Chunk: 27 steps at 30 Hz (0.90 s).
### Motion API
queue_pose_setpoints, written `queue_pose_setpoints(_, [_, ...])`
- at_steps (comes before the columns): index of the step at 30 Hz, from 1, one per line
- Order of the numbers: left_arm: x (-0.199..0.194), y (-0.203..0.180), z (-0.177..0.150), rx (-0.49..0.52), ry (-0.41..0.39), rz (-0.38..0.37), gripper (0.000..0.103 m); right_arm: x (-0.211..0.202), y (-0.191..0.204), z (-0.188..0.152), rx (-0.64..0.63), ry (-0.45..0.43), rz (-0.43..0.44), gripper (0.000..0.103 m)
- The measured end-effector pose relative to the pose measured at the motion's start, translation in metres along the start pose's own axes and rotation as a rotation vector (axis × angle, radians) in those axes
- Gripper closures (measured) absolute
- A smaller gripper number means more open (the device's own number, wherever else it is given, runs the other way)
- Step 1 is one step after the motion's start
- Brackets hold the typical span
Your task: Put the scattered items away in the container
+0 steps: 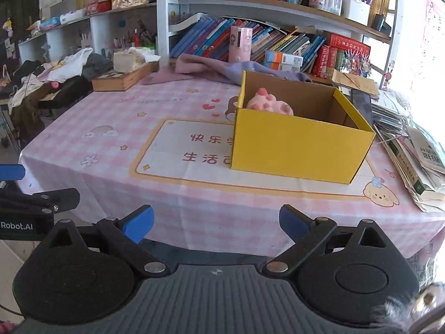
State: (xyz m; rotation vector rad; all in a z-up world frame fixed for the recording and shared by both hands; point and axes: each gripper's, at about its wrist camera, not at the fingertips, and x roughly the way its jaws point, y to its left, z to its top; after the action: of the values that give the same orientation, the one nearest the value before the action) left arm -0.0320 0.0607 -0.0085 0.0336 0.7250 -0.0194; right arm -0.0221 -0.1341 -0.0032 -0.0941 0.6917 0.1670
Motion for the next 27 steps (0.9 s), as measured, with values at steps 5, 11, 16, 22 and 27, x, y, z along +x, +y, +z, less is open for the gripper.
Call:
queue_pose_setpoints(5, [-0.0005,0.0005,0.0000,0.001,0.002,0.002,0.000,0.0001,0.0007,0.0000,-0.001,0.008,-0.005,0.005])
queue_pose_setpoints(11, [0.0009,0.0009,0.0020,0.005,0.003,-0.001,0.000,-0.0018,0.0001,-0.0002,-0.003,0.003,-0.012,0.004])
queue_pose_setpoints(16, [0.0013,-0.0002,0.0030,0.004,0.005,-0.005,0.000,-0.0029,-0.0036,-0.0002,0.005,0.002,-0.020,0.003])
queue_pose_setpoints(22, [0.0015,-0.0025,0.0040,0.007,0.006,-0.011,0.000,-0.0010,-0.0066,-0.0019,0.009,0.018,-0.021,0.003])
queue_pose_setpoints(27, [0.0016,-0.0052,0.0030,0.012,0.008,-0.013,0.000,-0.0003,-0.0061,-0.0030,0.001,0.023,-0.015,0.003])
